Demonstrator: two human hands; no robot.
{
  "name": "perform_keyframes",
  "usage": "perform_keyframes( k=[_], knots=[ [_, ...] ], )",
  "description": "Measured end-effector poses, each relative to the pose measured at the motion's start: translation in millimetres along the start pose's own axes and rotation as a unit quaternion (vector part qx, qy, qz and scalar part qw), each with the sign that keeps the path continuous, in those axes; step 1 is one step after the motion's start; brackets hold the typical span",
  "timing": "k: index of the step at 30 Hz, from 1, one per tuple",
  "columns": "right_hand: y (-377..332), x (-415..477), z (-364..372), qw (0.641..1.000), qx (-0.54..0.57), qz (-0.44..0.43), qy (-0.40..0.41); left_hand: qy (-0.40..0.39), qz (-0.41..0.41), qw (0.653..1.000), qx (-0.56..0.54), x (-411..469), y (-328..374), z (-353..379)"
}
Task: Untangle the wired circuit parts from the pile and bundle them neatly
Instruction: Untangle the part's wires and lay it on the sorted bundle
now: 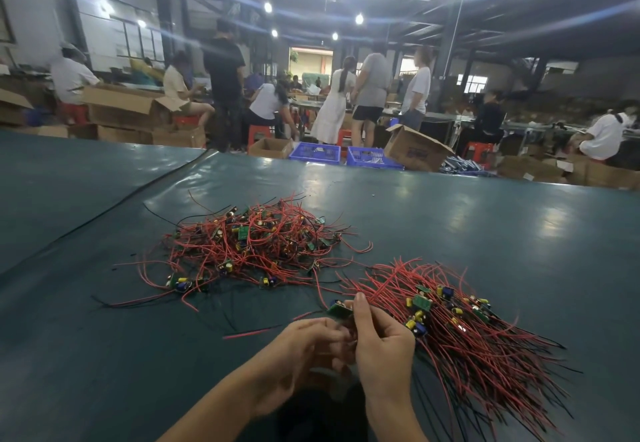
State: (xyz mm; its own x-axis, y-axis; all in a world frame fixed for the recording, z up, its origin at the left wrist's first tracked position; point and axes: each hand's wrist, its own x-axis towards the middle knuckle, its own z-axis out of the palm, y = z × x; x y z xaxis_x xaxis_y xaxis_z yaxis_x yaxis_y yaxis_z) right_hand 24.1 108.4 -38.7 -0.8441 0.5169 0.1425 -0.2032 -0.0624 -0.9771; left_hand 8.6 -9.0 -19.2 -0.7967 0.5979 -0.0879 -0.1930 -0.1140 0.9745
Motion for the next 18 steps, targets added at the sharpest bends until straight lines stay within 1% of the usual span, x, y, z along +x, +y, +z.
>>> perform_keyframes(
  k=[1, 2, 6, 8, 10, 13, 15, 18],
  knots=[
    [0, 0, -1, 1.0, -0.003, 0.001, -0.008, -0.006, 0.011, 1.0, 0.013, 0, 1, 2],
    [-1, 0, -1, 1.0, -0.002, 0.005, -0.022, 0.01, 0.019, 0.999, 0.024, 0, 1, 4],
    [-3, -4, 4, 0.996, -0.003, -0.001, -0.085, 0.095, 0.048, 0.993, 0.043, 2, -7, -1],
    [-3, -5, 6, 0.996, 0.002, -0.004, -0.094, 0.122, 0.061, 0.989, 0.056, 5, -11, -5],
    [-5, -5, 6, 0.996, 0.018, 0.02, -0.089, 0.148, 0.071, 0.984, 0.07, 9, -16, -10],
    [-4, -2, 5, 0.99, 0.08, 0.103, -0.059, 0.177, 0.077, 0.976, 0.097, 12, -22, -13],
    [-1, 1, 5, 0.982, 0.113, 0.147, -0.026, 0.177, 0.085, 0.974, 0.109, 13, -23, -14],
    [-3, 7, 2, 0.976, 0.136, 0.167, 0.013, 0.155, 0.121, 0.972, 0.125, 13, -21, -13]
  ],
)
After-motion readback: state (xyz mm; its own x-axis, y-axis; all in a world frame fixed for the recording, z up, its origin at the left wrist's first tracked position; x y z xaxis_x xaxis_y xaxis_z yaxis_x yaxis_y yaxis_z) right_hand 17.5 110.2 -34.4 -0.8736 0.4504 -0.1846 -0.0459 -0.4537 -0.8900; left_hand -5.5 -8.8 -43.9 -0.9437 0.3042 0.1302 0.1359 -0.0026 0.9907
